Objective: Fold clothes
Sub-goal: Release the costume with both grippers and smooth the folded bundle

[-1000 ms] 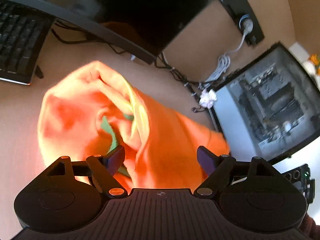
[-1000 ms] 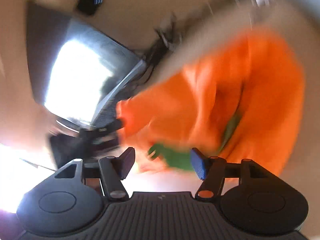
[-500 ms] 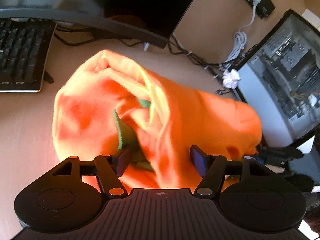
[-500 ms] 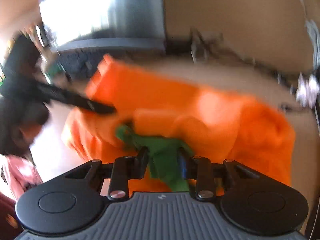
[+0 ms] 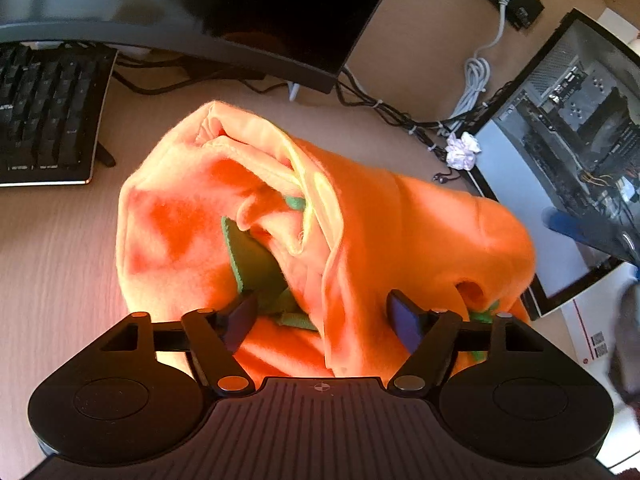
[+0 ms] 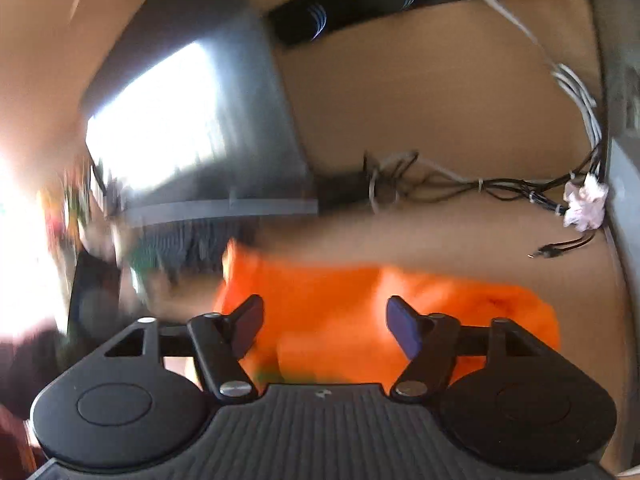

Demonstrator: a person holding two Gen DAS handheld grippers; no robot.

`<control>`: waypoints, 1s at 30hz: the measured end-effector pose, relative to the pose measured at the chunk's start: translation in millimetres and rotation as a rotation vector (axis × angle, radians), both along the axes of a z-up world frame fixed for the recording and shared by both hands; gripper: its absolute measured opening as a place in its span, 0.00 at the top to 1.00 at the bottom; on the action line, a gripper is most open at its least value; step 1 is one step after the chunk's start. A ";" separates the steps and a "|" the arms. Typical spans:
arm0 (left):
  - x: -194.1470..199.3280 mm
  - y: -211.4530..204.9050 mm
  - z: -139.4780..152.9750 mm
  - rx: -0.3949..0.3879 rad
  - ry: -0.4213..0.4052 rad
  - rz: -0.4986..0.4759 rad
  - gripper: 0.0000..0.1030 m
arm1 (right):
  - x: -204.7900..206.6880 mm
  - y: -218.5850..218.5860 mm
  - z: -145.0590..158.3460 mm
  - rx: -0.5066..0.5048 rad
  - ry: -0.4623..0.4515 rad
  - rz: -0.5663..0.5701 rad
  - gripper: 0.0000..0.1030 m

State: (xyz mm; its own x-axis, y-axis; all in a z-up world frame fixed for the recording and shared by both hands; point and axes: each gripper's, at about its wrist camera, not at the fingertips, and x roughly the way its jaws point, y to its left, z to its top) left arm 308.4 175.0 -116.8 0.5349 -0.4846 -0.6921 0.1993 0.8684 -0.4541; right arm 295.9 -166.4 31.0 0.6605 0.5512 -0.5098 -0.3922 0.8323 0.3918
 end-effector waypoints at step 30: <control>16.4 -45.0 -16.8 -0.024 -0.048 -0.067 0.00 | -10.4 21.1 -18.2 -0.266 -0.068 -0.094 0.00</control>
